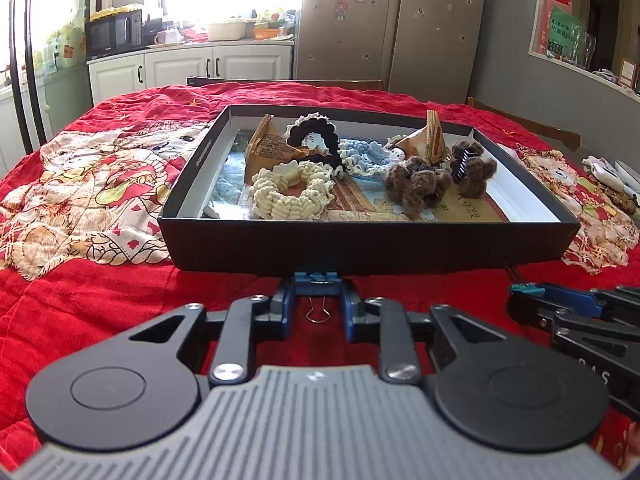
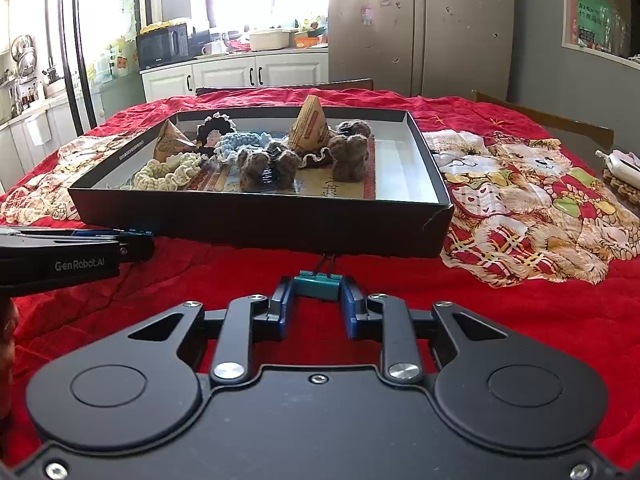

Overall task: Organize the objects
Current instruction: 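Grasp the blue binder clip on the quilt with the left gripper, then carry the binder clip over the box with the left gripper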

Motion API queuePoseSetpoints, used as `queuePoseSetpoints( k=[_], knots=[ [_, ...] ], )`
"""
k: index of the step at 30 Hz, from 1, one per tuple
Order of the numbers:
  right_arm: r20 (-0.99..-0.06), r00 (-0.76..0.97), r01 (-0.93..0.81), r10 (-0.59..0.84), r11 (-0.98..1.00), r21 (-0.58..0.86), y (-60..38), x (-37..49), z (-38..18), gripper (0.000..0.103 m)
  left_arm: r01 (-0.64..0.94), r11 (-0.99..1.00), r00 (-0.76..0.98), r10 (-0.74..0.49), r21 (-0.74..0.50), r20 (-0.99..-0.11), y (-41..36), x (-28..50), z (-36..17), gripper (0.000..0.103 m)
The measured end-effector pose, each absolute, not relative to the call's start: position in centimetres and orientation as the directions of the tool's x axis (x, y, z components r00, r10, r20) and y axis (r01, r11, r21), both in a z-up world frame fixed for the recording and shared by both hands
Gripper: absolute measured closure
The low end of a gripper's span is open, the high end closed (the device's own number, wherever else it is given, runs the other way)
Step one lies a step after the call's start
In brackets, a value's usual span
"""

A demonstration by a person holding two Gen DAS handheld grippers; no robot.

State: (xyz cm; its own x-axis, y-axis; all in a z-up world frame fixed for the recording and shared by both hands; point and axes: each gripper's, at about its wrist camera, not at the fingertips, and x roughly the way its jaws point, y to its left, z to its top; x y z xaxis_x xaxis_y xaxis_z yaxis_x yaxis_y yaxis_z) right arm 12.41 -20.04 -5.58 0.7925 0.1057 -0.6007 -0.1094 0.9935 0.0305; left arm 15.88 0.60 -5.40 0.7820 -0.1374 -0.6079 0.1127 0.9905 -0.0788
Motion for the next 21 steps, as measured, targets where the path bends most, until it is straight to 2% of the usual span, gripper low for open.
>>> queuePoseSetpoints(
  k=[12, 21],
  knots=[
    [-0.585, 0.801, -0.116, 0.127, 0.992, 0.055, -20.5, 11.7, -5.3, 0.079, 0.138, 0.984, 0.776, -0.177, -0.111, -0.605, 0.8, 14.8, -5.2, 0.076],
    [-0.513, 0.840, -0.176, 0.177, 0.983, 0.052, -20.1, 9.7, -3.5, 0.079, 0.177, 0.976, 0.789, -0.218, -0.128, -0.575, 0.6, 13.5, -3.8, 0.076]
  ],
)
